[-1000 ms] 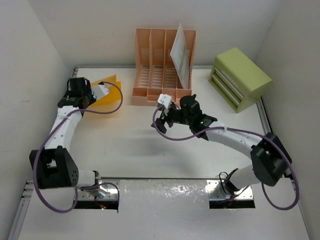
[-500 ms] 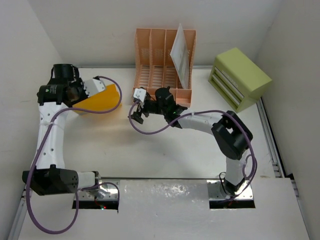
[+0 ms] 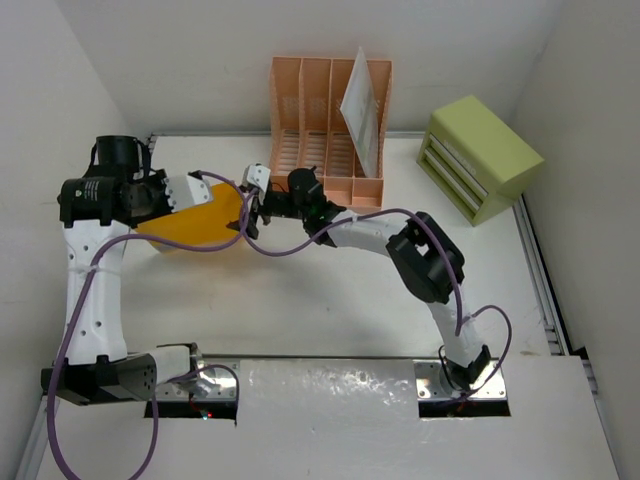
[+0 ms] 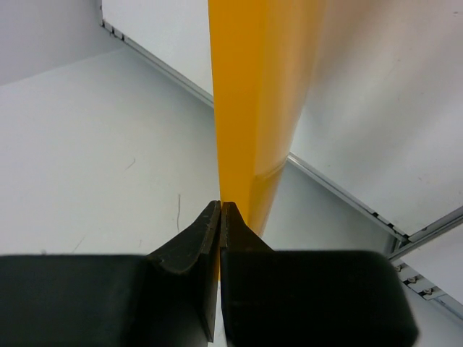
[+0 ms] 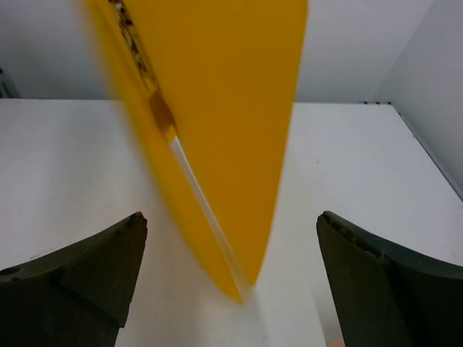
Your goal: Organize the desk
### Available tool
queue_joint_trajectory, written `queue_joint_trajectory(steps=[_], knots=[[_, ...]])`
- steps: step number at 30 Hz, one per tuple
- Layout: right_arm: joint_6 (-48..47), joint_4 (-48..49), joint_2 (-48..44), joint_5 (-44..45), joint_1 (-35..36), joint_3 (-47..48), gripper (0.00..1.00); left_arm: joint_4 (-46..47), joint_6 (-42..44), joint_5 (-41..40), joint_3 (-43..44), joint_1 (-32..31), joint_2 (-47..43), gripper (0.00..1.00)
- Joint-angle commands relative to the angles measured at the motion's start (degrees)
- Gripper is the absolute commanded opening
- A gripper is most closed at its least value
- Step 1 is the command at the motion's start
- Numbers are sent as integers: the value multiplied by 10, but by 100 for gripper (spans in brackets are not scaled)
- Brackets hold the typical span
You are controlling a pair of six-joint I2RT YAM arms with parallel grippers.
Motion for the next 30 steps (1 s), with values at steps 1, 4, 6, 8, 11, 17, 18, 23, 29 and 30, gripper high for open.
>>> queue_joint_trajectory(steps=[1, 4, 6, 8, 11, 17, 18, 23, 29, 30], knots=[[19, 36, 20, -76, -1, 45, 97, 6, 25, 27, -5, 3, -7, 0], [68, 57, 59, -170, 1, 86, 95, 6, 28, 35, -8, 3, -5, 0], [120, 91, 81, -207, 2, 110, 95, 6, 30, 46, -5, 2, -5, 0], [158, 115, 115, -219, 3, 144, 89, 5, 33, 58, -5, 3, -5, 0], [187, 109, 149, -244, 7, 191, 70, 9, 32, 69, 2, 3, -4, 0], [208, 159, 120, -219, 14, 125, 6, 27, 13, 78, -5, 4, 2, 0], [209, 172, 97, -207, 14, 86, 0, 31, 6, 78, -11, 4, 2, 0], [245, 296, 40, -150, 14, -12, 0, 56, -28, 75, -13, 3, 3, 0], [262, 285, -20, -65, 14, -72, 0, 136, -136, 28, -2, 4, 5, 84], [256, 270, -29, -56, 14, -74, 0, 154, -160, 19, 2, 4, 6, 88]])
